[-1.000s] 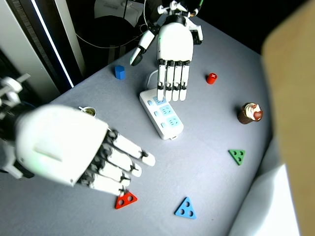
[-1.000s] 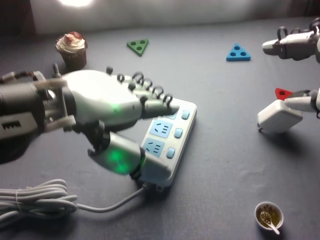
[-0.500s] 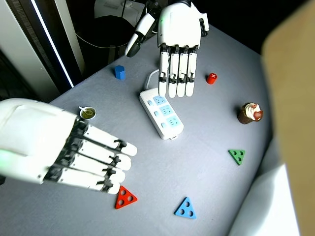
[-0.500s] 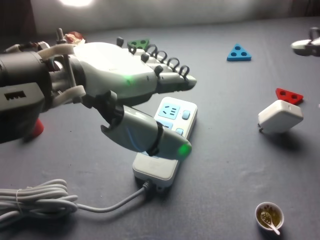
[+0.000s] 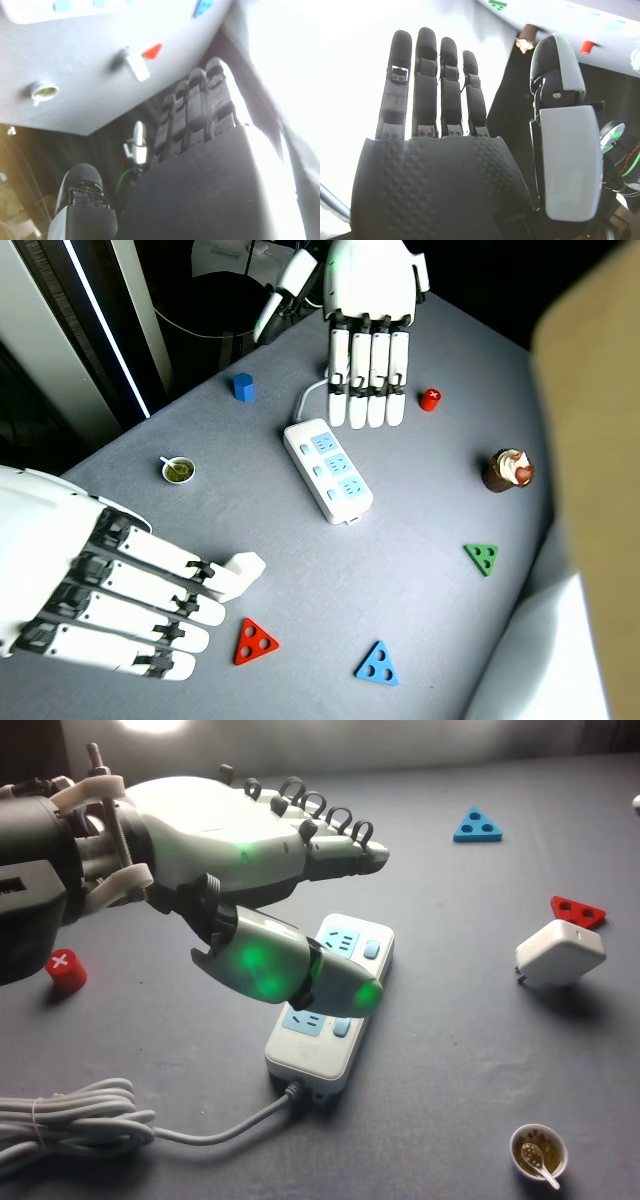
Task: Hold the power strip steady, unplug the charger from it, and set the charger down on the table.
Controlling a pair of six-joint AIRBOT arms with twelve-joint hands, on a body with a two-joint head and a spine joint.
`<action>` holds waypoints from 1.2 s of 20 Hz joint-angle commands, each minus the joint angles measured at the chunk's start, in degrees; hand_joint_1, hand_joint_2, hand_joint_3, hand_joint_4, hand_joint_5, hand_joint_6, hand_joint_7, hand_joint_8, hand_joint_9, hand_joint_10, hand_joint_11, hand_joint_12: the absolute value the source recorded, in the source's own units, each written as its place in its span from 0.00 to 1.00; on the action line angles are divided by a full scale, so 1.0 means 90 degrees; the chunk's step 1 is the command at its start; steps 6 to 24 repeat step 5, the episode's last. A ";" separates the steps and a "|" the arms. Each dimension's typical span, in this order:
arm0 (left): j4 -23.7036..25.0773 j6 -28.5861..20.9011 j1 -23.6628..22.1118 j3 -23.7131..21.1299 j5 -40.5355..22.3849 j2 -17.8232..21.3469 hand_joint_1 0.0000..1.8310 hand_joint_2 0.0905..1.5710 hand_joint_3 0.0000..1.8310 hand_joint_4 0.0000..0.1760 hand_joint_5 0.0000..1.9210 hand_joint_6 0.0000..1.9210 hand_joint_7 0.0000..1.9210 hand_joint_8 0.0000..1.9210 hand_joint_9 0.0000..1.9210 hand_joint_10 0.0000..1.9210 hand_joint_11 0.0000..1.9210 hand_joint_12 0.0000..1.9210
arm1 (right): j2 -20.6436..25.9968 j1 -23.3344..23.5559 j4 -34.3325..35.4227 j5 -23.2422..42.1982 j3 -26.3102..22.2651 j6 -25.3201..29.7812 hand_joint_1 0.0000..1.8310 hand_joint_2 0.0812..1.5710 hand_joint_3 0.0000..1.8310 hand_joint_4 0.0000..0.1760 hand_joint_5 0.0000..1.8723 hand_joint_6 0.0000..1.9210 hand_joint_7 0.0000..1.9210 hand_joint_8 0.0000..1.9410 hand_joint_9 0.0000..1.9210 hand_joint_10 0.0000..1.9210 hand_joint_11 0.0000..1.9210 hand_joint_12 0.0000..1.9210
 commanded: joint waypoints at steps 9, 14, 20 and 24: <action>0.0002 -0.0004 -0.0104 -0.0026 -0.0581 0.0111 0.00 0.65 0.00 0.00 0.06 0.01 0.08 0.01 0.08 0.01 0.07 0.02 | 0.0003 -0.0117 -0.0160 0.0682 0.0063 -0.0045 0.48 0.66 0.01 0.00 0.24 0.00 0.25 0.00 0.25 0.00 0.16 0.25; 0.0002 -0.0004 -0.0104 -0.0026 -0.0581 0.0111 0.00 0.65 0.00 0.00 0.06 0.01 0.08 0.01 0.08 0.01 0.07 0.02 | 0.0003 -0.0117 -0.0160 0.0682 0.0063 -0.0045 0.48 0.66 0.01 0.00 0.24 0.00 0.25 0.00 0.25 0.00 0.16 0.25; 0.0002 -0.0004 -0.0104 -0.0026 -0.0581 0.0111 0.00 0.65 0.00 0.00 0.06 0.01 0.08 0.01 0.08 0.01 0.07 0.02 | 0.0003 -0.0117 -0.0160 0.0682 0.0063 -0.0045 0.48 0.66 0.01 0.00 0.24 0.00 0.25 0.00 0.25 0.00 0.16 0.25; 0.0002 -0.0004 -0.0104 -0.0026 -0.0581 0.0111 0.00 0.65 0.00 0.00 0.06 0.01 0.08 0.01 0.08 0.01 0.07 0.02 | 0.0003 -0.0117 -0.0160 0.0682 0.0063 -0.0045 0.48 0.66 0.01 0.00 0.24 0.00 0.25 0.00 0.25 0.00 0.16 0.25</action>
